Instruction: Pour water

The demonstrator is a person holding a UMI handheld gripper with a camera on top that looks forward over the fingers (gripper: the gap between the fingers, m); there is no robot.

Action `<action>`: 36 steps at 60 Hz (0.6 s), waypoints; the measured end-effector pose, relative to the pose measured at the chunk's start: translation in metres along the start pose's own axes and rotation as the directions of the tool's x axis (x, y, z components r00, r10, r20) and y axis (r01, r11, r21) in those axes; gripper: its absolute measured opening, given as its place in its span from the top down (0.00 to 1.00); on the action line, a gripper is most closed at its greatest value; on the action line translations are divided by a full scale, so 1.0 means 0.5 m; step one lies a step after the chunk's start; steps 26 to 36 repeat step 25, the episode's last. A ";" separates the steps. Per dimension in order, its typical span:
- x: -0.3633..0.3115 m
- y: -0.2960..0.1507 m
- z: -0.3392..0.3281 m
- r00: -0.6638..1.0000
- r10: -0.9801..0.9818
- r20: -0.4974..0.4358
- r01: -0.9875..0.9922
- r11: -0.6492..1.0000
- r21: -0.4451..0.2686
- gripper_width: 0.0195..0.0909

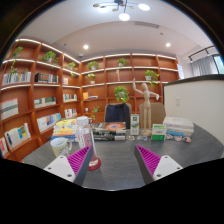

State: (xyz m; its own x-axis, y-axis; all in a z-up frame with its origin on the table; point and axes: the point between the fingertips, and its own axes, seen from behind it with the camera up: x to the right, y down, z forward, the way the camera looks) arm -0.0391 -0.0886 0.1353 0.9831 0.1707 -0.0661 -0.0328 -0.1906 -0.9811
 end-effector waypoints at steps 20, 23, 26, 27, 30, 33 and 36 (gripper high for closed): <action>0.049 -0.021 -0.040 0.999 0.013 -0.044 -0.012 0.999 0.035 0.04; 0.054 -0.021 -0.040 0.998 0.022 -0.051 -0.020 0.999 0.038 0.04; 0.055 -0.021 -0.040 0.998 0.030 -0.052 -0.028 0.999 0.038 0.04; 0.055 -0.021 -0.040 0.998 0.030 -0.052 -0.028 0.999 0.038 0.04; 0.055 -0.021 -0.040 0.998 0.030 -0.052 -0.028 0.999 0.038 0.04; 0.055 -0.021 -0.040 0.998 0.030 -0.052 -0.028 0.999 0.038 0.04; 0.055 -0.021 -0.040 0.998 0.030 -0.052 -0.028 0.999 0.038 0.04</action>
